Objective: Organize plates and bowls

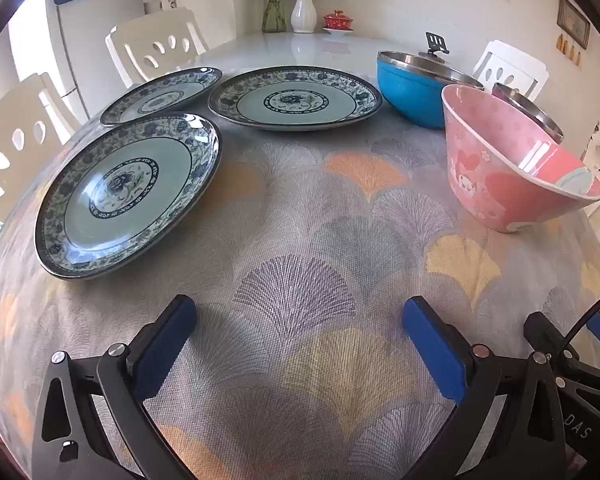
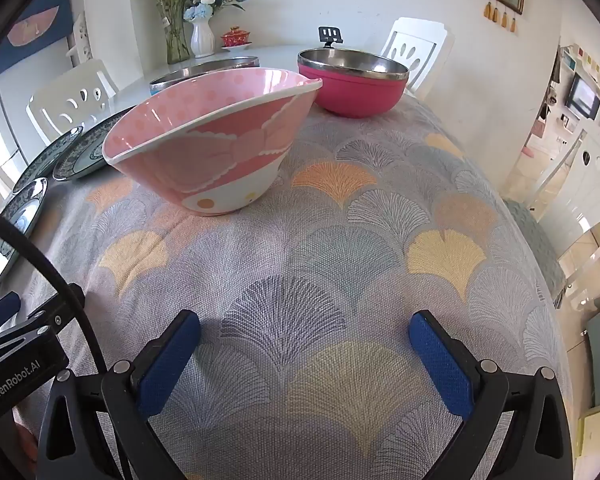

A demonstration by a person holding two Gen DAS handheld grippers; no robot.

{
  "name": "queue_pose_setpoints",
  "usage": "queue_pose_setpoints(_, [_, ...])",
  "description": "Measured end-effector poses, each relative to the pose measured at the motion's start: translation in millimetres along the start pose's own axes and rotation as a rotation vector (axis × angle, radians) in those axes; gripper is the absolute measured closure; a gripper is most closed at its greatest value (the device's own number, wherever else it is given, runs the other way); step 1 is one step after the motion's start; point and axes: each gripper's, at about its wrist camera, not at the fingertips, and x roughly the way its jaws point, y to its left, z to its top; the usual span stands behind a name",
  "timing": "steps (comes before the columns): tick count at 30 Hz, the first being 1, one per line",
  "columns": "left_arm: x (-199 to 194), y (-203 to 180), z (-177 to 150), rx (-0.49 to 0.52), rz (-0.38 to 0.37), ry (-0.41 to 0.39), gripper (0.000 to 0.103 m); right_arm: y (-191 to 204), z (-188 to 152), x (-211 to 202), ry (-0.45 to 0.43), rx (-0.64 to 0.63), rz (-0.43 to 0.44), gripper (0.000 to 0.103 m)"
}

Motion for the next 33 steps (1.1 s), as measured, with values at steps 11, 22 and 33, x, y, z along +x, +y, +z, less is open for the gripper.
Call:
queue_pose_setpoints(11, [-23.5,11.4,-22.9,0.119,-0.053,0.149,0.0,2.0,2.0,-8.8,0.186,0.0,0.032,0.0])
queue_pose_setpoints(22, [-136.9,113.3,-3.7,0.03,0.071,-0.011,0.0,83.0,37.0,-90.2,0.162,-0.075,0.159,0.0])
queue_pose_setpoints(33, [-159.4,178.2,56.3,-0.045,0.036,-0.142,0.0,209.3,108.3,-173.0,-0.057,-0.117,0.263,0.0])
